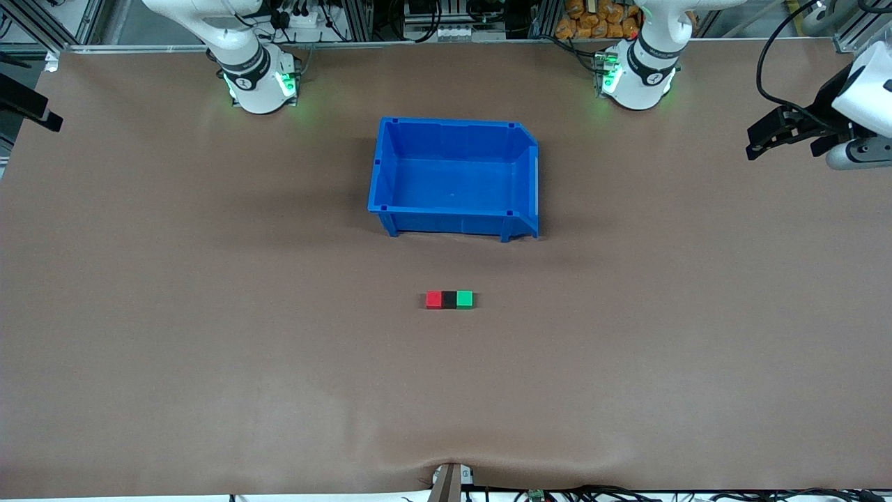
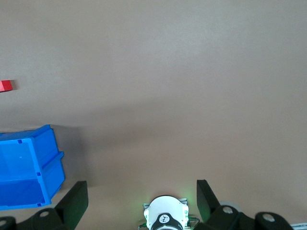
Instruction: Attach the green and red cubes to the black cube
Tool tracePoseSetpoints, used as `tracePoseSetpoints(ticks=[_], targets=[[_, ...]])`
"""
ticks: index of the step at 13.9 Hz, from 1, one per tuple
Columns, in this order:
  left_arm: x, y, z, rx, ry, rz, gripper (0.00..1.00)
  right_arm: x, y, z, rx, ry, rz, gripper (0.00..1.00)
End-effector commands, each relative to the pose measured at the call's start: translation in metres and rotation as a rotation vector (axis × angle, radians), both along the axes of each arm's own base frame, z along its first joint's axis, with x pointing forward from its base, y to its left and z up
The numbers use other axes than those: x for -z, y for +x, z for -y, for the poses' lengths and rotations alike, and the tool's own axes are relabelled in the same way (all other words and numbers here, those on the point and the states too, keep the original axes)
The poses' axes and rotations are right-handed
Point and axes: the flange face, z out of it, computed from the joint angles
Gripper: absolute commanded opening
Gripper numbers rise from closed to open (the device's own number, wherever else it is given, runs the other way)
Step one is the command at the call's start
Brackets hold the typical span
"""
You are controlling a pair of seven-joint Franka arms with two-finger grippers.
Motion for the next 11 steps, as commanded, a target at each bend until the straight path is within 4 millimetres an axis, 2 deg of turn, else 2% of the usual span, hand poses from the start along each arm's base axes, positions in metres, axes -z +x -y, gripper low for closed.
tracePoseSetpoints(ticks=[1,11], targets=[[-0.0107,-0.0031,-0.0012,-0.008,-0.012,-0.003,1.0,-0.0051,-0.0025,0.003,0.014,0.011,0.004,1.0],[-0.0121,-0.0085,-0.0027,-0.016,-0.007,-0.036,1.0,-0.0052,-0.0023,0.003,0.014,0.011,0.006,1.0]])
